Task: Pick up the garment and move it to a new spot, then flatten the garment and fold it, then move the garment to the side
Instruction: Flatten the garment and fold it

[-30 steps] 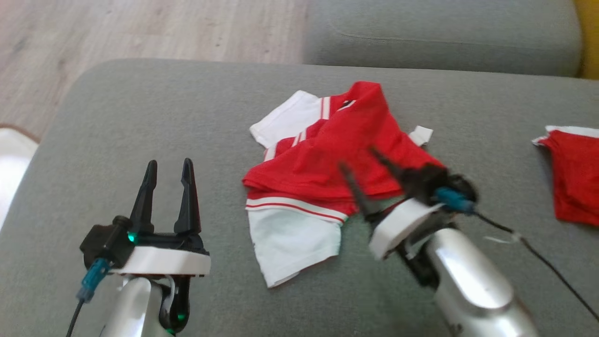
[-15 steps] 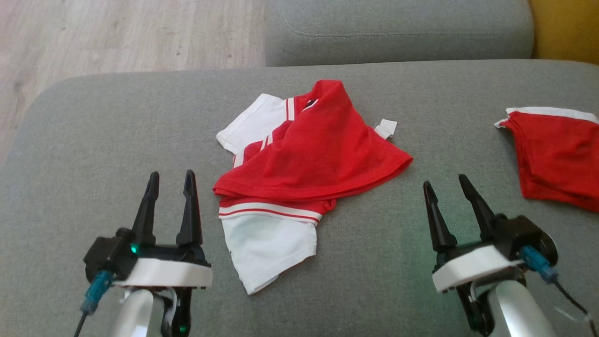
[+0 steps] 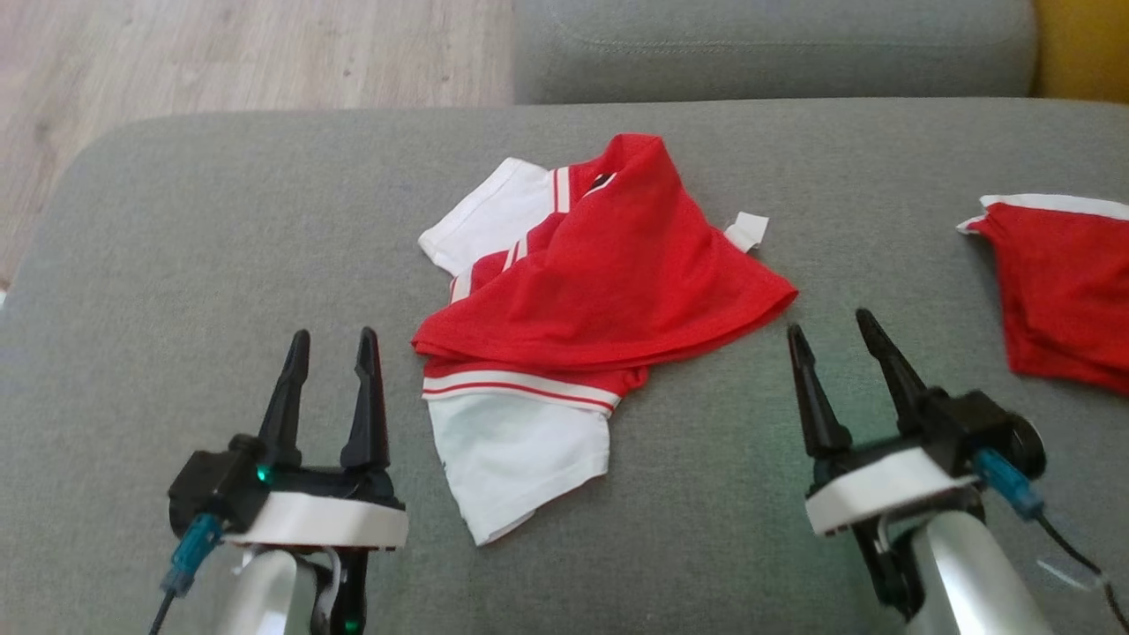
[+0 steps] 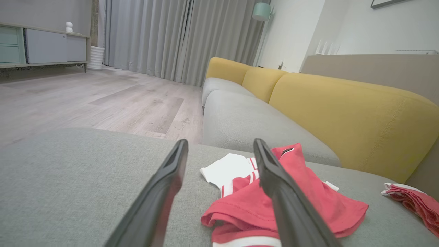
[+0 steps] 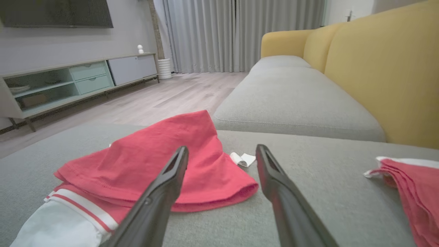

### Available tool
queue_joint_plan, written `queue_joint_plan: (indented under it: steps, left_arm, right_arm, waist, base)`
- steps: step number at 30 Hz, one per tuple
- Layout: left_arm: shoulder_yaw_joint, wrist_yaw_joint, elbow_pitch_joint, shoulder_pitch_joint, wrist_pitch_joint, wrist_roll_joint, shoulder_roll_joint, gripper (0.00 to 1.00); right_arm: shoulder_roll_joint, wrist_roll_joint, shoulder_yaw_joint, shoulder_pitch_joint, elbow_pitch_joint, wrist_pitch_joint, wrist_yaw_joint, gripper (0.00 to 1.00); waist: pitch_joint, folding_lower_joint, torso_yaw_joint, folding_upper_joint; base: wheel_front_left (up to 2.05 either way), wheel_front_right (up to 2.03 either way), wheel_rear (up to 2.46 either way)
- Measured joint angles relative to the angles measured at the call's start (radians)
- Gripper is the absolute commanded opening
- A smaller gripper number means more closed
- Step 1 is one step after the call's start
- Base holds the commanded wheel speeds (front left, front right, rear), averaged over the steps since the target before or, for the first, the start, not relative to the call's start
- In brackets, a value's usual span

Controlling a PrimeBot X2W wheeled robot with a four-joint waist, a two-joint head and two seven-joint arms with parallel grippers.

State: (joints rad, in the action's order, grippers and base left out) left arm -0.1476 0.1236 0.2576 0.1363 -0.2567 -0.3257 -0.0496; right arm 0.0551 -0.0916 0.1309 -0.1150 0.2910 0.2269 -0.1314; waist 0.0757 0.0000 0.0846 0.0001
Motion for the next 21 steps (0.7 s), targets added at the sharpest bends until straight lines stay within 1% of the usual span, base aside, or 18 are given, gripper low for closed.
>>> queue_joint_plan:
  steps: [5,10,12,14,16,21]
  left_arm:
    - [-0.018,0.0,0.003,0.013,0.0,-0.001,0.001,1.0]
    - [-0.048,0.001,0.005,0.053,0.0,-0.025,0.002,1.0]
    - [-0.073,0.001,0.012,0.072,0.0,-0.044,0.003,1.0]
    - [-0.088,0.001,0.016,0.081,0.0,-0.056,0.004,1.0]
    - [-0.099,0.001,0.017,0.089,0.0,-0.068,0.004,1.0]
    - [-0.127,-0.001,0.024,0.097,0.0,-0.09,0.005,1.0]
  right_arm:
    - [0.0,0.04,0.039,-0.063,-0.009,-0.044,0.0,1.0]
    - [0.001,0.077,0.128,-0.17,0.026,-0.118,0.0,1.0]
    - [0.001,0.068,0.187,-0.239,0.081,-0.162,0.0,1.0]
    - [0.001,0.054,0.21,-0.278,0.124,-0.182,0.0,1.0]
    - [0.002,0.041,0.221,-0.312,0.178,-0.203,0.0,1.0]
    - [0.006,0.049,0.228,-0.374,0.294,-0.193,0.0,1.0]
  waist:
    - [0.031,0.0,0.031,0.0]
    - [0.072,0.0001,0.076,0.0]
    - [0.096,0.0002,0.11,0.0]
    - [0.11,0.0002,0.135,0.0]
    - [0.122,0.0003,0.16,0.0]
    - [0.144,0.0002,0.221,0.0]
  base:
    - [0.0,0.0,0.0]
    - [0.0,0.0,0.0]
    - [0.0,0.0,0.0]
    - [0.0,0.0,0.0]
    - [0.0,0.0,0.0]
    - [0.0,0.0,0.0]
